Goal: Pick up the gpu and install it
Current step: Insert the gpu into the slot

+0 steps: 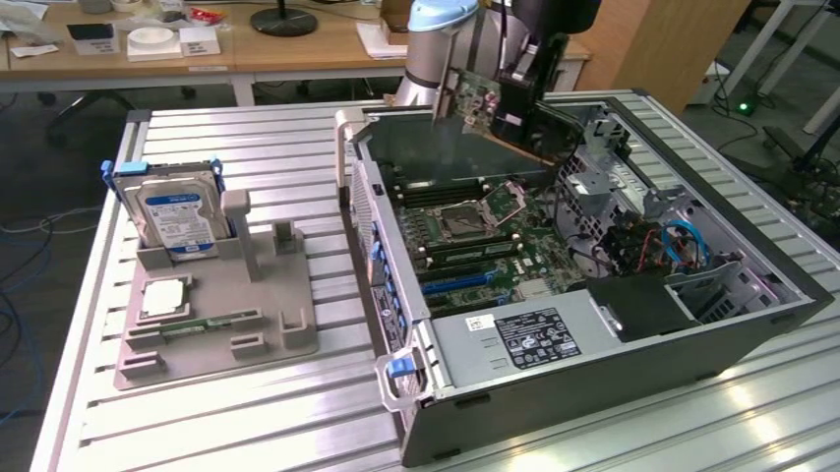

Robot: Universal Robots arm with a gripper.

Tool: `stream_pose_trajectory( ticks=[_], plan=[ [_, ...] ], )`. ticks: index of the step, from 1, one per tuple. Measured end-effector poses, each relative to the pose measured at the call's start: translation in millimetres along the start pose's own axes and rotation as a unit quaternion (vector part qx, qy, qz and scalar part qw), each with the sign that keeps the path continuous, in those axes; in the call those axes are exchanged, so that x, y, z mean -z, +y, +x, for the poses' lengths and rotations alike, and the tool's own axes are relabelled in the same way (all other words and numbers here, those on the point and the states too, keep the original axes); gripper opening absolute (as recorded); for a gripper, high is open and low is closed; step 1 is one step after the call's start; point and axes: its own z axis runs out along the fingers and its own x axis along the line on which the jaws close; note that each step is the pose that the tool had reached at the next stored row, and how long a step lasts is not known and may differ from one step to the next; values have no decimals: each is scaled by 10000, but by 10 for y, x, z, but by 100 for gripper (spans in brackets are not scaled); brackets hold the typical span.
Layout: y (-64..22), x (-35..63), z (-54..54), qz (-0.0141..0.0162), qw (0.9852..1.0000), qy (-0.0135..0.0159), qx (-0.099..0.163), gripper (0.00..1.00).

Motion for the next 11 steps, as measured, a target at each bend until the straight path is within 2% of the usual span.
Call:
stream_pose_trajectory(
  ticks=[6,11],
  plan=[
    [0,-1,0,-6,9990,0,456,28],
    [0,-3,0,-11,9965,-1,841,28]
  ],
)
